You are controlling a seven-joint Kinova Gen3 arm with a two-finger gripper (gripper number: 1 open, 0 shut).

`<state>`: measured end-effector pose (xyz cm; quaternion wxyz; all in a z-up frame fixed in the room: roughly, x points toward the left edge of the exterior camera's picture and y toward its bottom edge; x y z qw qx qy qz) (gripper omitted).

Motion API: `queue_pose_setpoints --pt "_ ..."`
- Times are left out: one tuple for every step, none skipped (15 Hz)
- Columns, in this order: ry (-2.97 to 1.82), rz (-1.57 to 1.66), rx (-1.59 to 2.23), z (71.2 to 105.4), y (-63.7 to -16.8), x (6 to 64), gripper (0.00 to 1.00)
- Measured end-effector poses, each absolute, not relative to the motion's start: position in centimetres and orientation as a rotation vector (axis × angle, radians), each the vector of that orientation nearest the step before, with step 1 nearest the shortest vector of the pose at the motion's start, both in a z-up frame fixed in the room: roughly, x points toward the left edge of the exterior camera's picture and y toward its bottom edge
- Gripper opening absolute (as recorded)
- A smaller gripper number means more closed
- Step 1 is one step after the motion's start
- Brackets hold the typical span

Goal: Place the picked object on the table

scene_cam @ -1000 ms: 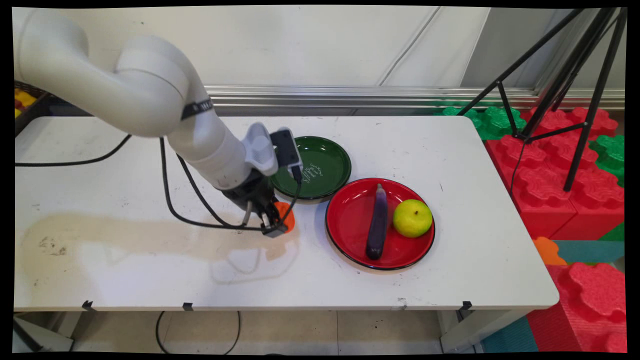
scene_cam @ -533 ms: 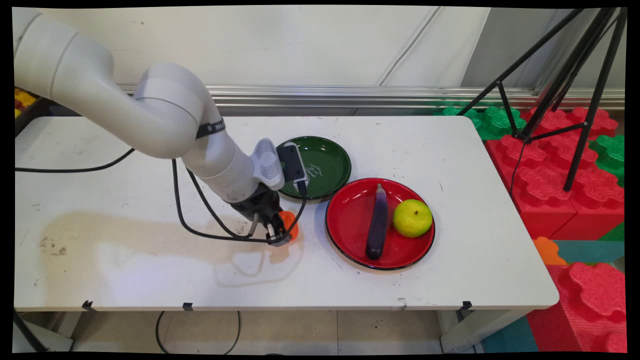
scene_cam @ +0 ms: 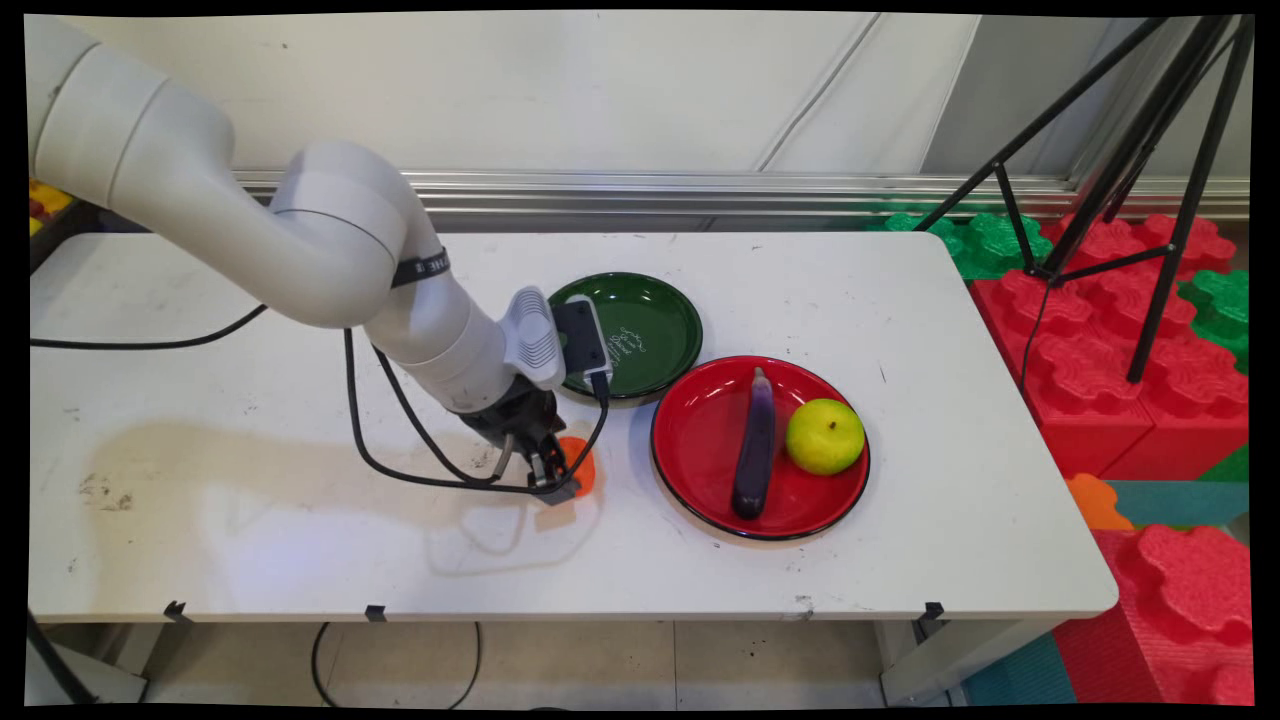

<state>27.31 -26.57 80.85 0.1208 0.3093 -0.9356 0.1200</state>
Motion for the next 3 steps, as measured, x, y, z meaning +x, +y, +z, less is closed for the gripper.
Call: queue_pose_setpoints --pt "-2.733 0.348 0.901 80.83 -26.54 27.39 1.00" --pt "-2.733 0.347 0.899 80.84 -26.52 27.43 1.00" --pt "-2.732 0.346 0.897 80.87 -26.51 27.49 1.00"
